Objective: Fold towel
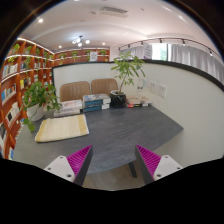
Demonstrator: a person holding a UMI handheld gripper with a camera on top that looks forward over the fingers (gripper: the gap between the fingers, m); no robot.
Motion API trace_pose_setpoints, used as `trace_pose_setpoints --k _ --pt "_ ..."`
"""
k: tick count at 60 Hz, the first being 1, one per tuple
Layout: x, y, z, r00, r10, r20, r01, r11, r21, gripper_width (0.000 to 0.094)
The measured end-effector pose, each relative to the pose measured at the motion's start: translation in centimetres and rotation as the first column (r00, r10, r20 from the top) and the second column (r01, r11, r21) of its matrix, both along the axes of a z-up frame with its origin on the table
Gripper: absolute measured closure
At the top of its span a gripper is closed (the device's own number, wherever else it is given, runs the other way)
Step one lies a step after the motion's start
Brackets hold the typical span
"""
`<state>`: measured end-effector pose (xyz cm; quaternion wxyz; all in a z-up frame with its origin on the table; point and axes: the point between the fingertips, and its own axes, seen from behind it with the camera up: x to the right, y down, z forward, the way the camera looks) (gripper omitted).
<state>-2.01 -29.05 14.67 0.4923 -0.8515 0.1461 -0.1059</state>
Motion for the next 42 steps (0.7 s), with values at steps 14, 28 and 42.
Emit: trace_pose_setpoints --k 14,28,42 --pt "-9.7 4.8 -2.7 0.982 0.184 -0.047 -0.187 0.979 -0.082 0.0086" --pt "-24.0 17.3 -7.1 0.938 0.333 -0.099 -0.344 0.932 -0.116 0.0082" --pt "-36.3 31.2 -12.6 0.932 0.359 -0.048 -0.362 0.923 -0.131 0.0191"
